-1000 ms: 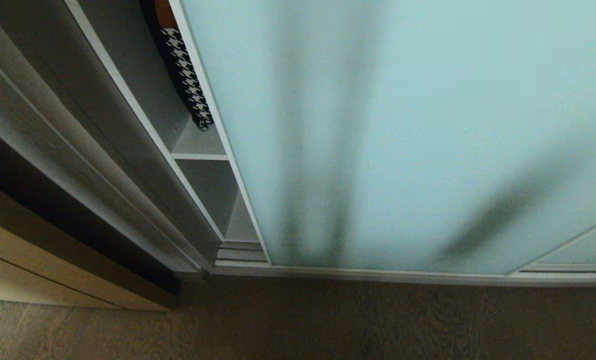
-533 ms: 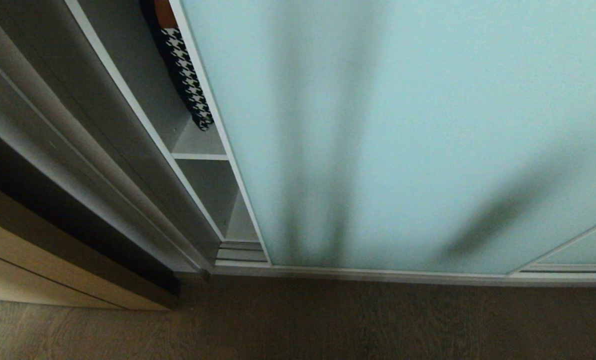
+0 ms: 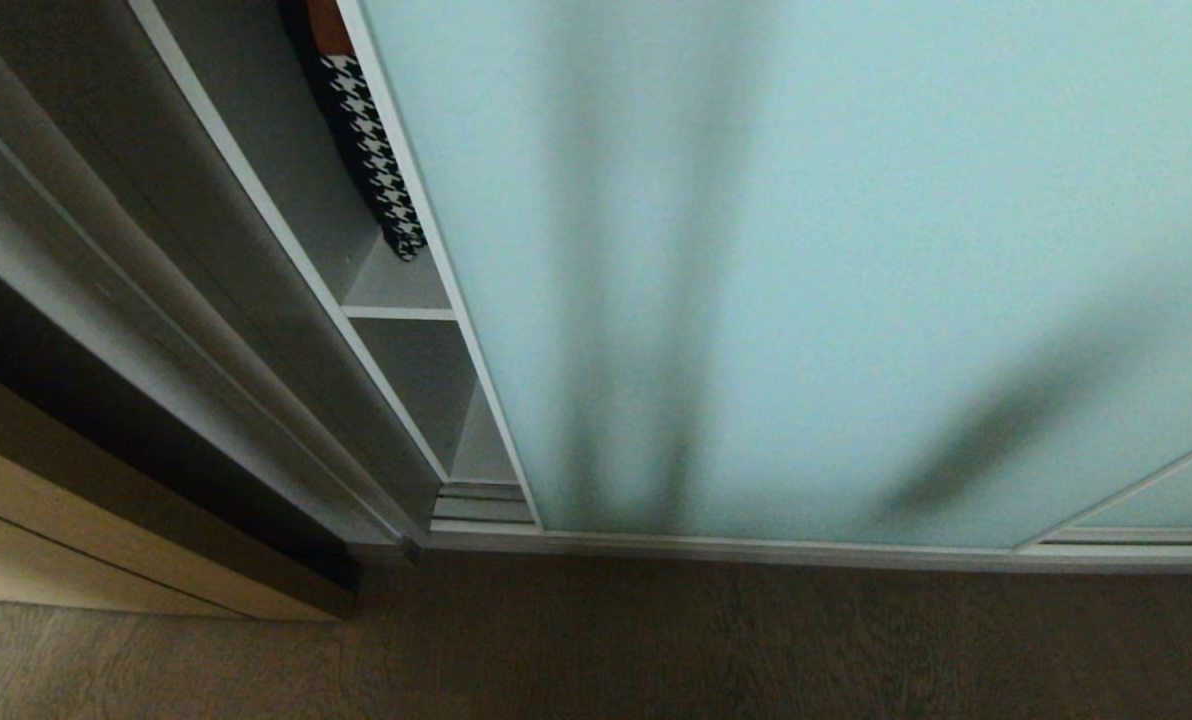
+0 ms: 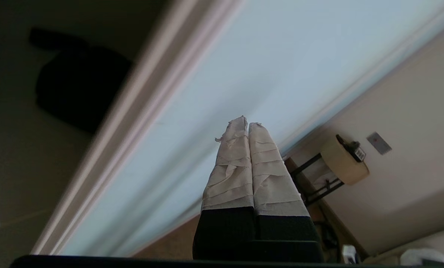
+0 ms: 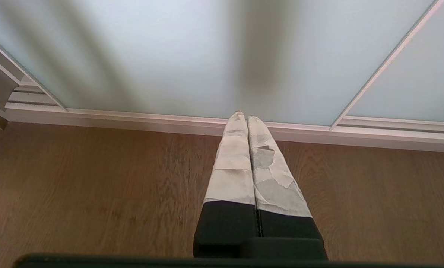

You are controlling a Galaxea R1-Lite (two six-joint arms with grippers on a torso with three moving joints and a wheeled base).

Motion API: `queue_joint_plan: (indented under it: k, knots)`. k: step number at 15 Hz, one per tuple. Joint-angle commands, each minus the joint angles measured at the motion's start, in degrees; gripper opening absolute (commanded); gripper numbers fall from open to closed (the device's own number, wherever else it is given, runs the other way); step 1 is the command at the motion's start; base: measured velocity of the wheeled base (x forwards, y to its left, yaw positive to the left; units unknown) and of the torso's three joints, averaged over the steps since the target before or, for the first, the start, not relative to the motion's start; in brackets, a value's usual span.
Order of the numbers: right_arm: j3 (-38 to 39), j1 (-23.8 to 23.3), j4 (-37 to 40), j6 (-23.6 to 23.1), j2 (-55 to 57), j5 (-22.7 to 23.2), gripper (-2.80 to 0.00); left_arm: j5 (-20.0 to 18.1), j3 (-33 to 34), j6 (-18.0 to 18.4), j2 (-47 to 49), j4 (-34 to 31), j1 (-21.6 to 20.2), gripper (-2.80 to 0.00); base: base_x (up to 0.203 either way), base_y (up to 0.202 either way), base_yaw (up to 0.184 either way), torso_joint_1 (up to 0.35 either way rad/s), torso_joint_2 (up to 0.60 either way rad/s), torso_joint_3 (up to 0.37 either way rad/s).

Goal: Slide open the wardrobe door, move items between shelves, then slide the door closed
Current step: Close the door

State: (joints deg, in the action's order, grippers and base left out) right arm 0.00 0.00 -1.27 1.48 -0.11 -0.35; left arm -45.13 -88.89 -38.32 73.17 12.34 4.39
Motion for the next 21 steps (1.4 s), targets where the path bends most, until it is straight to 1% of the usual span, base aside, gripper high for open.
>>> queue_joint_plan:
  k: [1,3,5,7,9,11,13,16,17,18,20,21]
  knots:
    - [0.00,0.00,-0.05,0.01,0.02,0.00,-2.80,0.09,-0.20,-0.16,2.57,0.21,0.34,-2.80,0.000,0.000,0.000,0.000,0.00,0.000]
    - [0.00,0.00,-0.05,0.01,-0.04,0.00,-2.80,2.28,-0.37,-0.09,2.98,0.18,0.44,-2.80,0.000,0.000,0.000,0.000,0.00,0.000]
    - [0.00,0.00,-0.05,0.01,-0.06,0.00,-2.80,3.55,-0.41,0.13,2.81,0.03,2.77,-2.80,0.000,0.000,0.000,0.000,0.00,0.000]
    - [0.00,0.00,-0.05,0.01,-0.01,0.00,-2.80,4.20,0.20,1.76,3.15,-0.38,3.86,-2.80,0.000,0.000,0.000,0.000,0.00,0.000]
    - [0.00,0.00,-0.05,0.01,0.02,0.00,-2.80,4.74,2.30,3.06,4.02,-0.06,5.11,-2.80,0.000,0.000,0.000,0.000,0.00,0.000]
    - [0.00,0.00,-0.05,0.01,-0.03,0.00,-2.80,5.09,3.44,3.36,5.07,0.22,7.11,-2.80,0.000,0.000,0.000,0.000,0.00,0.000]
    - [0.00,0.00,-0.05,0.01,0.02,0.00,-2.80,6.20,3.26,3.61,7.20,0.54,7.95,-2.80,0.000,0.000,0.000,0.000,0.00,0.000]
    - [0.00,0.00,-0.05,0.01,0.02,0.00,-2.80,12.28,3.32,3.91,10.47,3.31,11.10,-2.80,0.000,0.000,0.000,0.000,0.00,0.000]
    - [0.00,0.00,-0.05,0.01,0.02,0.00,-2.80,13.73,3.35,4.18,11.50,4.10,11.91,-2.80,0.000,0.000,0.000,0.000,0.00,0.000]
    - [0.00,0.00,-0.05,0.01,-0.02,0.00,-2.80,14.76,3.37,4.29,12.25,4.43,12.48,-2.80,0.000,0.000,0.000,0.000,0.00,0.000]
    - [0.00,0.00,-0.05,0.01,-0.04,0.00,-2.80,15.35,3.28,4.42,13.59,4.53,12.91,-2.80,0.000,0.000,0.000,0.000,0.00,0.000]
    - [0.00,0.00,-0.05,0.01,-0.06,0.00,-2.80,16.78,3.08,5.02,14.38,4.66,13.05,-2.80,0.000,0.000,0.000,0.000,0.00,0.000]
